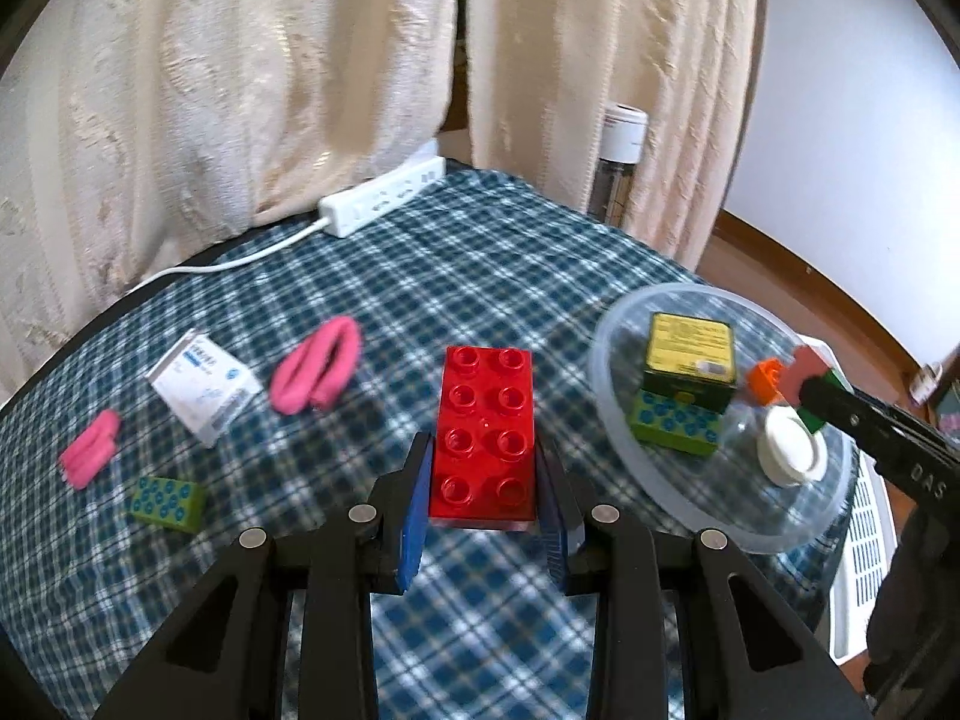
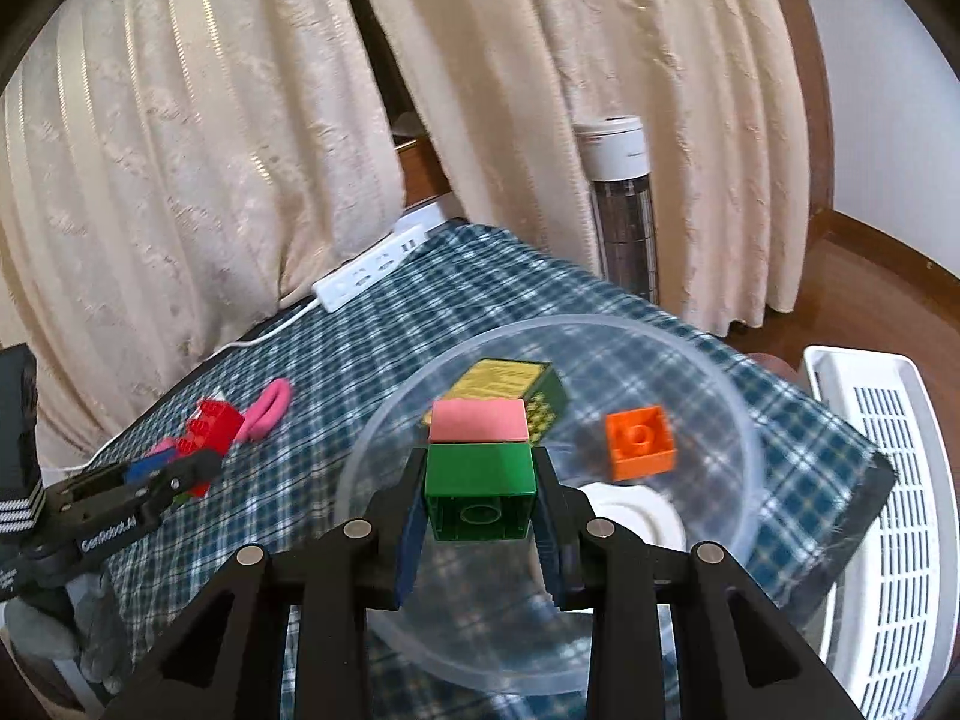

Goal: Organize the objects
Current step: 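Carry red brick with left gripper over bowl while right gripper carries pink-green block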

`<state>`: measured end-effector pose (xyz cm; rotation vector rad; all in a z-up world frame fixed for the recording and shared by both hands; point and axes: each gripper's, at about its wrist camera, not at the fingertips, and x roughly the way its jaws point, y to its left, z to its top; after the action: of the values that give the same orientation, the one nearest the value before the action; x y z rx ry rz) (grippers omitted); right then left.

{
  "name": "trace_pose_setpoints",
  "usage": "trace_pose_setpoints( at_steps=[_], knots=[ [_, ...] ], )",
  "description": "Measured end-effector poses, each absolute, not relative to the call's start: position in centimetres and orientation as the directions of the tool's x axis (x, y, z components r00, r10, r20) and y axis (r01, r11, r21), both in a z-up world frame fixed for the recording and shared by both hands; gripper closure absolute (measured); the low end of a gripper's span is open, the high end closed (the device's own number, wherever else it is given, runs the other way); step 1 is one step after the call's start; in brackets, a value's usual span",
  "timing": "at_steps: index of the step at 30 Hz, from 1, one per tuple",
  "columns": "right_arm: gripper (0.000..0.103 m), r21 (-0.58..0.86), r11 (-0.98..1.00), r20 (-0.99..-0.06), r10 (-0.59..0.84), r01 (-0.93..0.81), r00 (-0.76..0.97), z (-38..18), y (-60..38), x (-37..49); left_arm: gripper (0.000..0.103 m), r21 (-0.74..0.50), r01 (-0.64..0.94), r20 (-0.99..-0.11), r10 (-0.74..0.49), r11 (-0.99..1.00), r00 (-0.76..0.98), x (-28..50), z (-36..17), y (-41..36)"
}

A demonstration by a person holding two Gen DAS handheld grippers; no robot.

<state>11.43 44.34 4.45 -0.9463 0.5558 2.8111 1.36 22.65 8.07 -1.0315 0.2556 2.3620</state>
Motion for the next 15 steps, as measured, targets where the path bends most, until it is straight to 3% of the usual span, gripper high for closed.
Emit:
trace_pose_setpoints(
  at_steps=[15],
  knots=[
    [0.070,0.330,-0.904,-0.596,0.023,-0.272,-0.803,3.9,47.4,12.3,0.070,-0.044,-0.648,-0.740,0.460,-0.760,-0.490,3.8,7.9,27.8]
  ],
)
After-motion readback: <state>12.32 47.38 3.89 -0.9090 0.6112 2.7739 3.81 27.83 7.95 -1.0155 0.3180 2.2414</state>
